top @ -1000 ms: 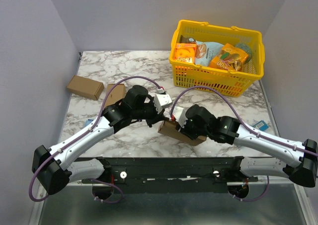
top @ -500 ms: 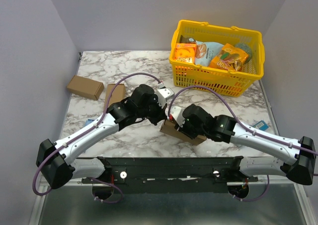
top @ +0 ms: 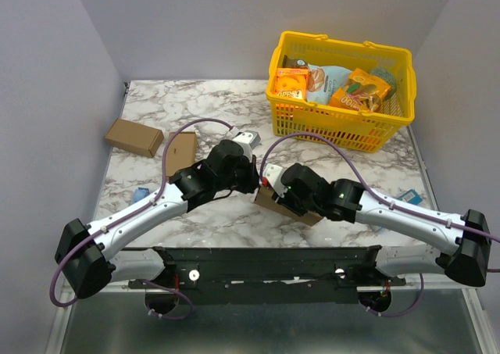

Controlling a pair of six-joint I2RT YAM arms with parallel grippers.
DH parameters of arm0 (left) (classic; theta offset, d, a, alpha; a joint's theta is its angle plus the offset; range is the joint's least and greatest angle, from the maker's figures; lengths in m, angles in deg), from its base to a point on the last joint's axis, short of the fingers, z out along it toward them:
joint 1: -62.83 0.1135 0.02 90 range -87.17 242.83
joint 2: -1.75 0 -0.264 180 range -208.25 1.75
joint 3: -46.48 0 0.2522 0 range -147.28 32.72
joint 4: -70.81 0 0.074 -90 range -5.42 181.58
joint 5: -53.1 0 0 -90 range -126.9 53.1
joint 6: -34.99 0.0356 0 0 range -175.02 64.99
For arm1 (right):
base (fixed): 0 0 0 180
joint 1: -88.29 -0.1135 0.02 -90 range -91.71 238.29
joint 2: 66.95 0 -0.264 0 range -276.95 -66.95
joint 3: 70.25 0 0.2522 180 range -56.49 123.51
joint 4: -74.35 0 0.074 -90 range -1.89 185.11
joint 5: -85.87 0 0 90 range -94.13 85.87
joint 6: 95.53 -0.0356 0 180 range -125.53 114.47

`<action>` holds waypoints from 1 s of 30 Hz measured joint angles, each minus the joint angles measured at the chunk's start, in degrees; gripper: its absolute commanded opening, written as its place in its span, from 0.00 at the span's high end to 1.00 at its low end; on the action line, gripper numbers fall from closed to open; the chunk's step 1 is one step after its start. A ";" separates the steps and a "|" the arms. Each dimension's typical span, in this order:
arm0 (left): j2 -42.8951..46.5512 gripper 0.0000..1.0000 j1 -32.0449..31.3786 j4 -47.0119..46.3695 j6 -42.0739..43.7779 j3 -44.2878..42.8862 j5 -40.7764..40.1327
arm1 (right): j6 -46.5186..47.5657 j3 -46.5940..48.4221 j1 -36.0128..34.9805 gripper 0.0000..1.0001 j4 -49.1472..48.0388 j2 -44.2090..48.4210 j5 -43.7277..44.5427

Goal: Fold the paper box

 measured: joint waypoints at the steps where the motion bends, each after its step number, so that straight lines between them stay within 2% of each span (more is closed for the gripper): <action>1: 0.07 1.00 -0.04 -0.46 -0.63 0.31 -0.31 | -0.04 0.00 0.00 0.72 0.02 -0.11 0.17; 30: 4.79 1.00 -2.03 -13.05 -8.81 12.68 -5.81 | -0.33 0.50 -0.35 0.72 1.11 -2.14 0.85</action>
